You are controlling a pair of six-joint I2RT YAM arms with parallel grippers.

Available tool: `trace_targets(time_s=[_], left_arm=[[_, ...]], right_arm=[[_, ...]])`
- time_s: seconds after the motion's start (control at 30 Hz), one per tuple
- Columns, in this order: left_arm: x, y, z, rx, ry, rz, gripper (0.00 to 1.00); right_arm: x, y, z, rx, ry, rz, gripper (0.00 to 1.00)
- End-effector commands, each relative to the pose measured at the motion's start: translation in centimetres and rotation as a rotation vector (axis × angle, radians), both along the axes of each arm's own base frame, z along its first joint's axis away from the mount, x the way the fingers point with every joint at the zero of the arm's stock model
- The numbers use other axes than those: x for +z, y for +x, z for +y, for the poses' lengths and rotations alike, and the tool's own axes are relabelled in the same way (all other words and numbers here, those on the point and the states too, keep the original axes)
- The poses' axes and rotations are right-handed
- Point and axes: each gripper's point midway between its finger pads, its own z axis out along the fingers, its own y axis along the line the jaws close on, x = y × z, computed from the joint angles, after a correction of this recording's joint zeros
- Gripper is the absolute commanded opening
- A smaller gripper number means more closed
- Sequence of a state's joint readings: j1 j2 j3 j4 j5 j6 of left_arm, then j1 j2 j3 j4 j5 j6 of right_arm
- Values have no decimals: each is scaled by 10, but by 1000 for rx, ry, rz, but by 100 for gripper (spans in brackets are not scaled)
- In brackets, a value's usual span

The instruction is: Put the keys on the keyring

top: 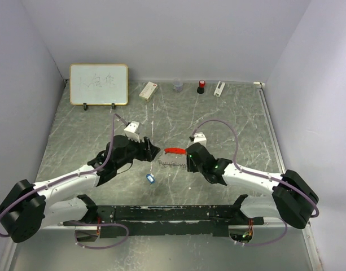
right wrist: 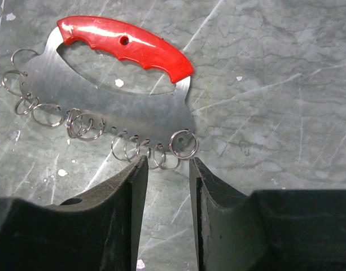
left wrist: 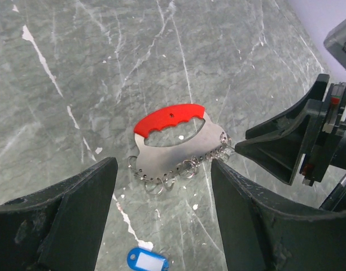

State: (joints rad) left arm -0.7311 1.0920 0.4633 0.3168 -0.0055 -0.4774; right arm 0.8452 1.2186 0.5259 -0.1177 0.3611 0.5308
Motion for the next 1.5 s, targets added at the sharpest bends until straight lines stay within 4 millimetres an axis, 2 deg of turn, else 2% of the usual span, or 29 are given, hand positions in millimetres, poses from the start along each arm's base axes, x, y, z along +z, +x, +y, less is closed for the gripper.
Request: trace_targets(time_s=[0.0,0.23,0.6,0.87,1.2,1.47], left_arm=[[21,4,-17,-26,-23,-49,78],[16,3,-26,-37,5,-43,78],[13,3,-29,-35,26,-47,78],[13,3,-32,-42,29,-46,78],[15,2,-23,0,28,-62,78],[11,3,-21,23,29,-67,77]], right_arm=[[-7,-5,3,57,-12,18,35],[-17,-2,1,44,-42,26,34],[4,7,4,19,-3,-33,35],[-16,9,0,-28,-51,13,36],[-15,12,2,-46,-40,4,38],[-24,9,-3,-76,-32,9,38]])
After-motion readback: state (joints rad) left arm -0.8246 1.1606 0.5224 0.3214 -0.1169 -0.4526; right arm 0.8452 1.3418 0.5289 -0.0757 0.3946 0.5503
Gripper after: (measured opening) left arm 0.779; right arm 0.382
